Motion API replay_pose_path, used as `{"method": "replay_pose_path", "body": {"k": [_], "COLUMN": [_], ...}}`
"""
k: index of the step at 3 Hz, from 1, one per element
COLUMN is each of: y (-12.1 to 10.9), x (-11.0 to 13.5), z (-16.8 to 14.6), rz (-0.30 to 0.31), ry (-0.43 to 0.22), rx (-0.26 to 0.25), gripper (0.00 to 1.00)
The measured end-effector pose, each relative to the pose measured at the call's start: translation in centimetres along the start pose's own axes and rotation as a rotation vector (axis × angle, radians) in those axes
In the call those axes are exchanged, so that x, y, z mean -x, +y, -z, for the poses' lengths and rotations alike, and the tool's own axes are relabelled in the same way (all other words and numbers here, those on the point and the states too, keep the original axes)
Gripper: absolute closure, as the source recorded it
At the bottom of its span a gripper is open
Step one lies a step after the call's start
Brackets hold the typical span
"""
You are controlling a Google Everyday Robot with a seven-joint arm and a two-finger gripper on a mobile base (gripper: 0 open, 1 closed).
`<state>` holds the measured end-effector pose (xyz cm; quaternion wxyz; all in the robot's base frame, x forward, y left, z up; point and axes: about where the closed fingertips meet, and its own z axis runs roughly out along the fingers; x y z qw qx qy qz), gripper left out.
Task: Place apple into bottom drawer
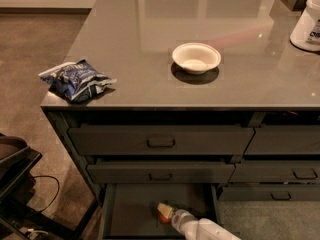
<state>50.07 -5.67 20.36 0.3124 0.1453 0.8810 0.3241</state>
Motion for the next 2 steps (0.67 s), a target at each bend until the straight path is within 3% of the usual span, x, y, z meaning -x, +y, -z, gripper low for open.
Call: {"method": "replay_pose_path", "body": {"k": [1,2], "y": [0.78,0.78], "x": [0.48,0.48], "z": [1.47,1.47], "rz": [0.013,0.013], "ry": [-0.030,-0.030], "rx": [0.022,0.022], "gripper": [0.00,0.00]}}
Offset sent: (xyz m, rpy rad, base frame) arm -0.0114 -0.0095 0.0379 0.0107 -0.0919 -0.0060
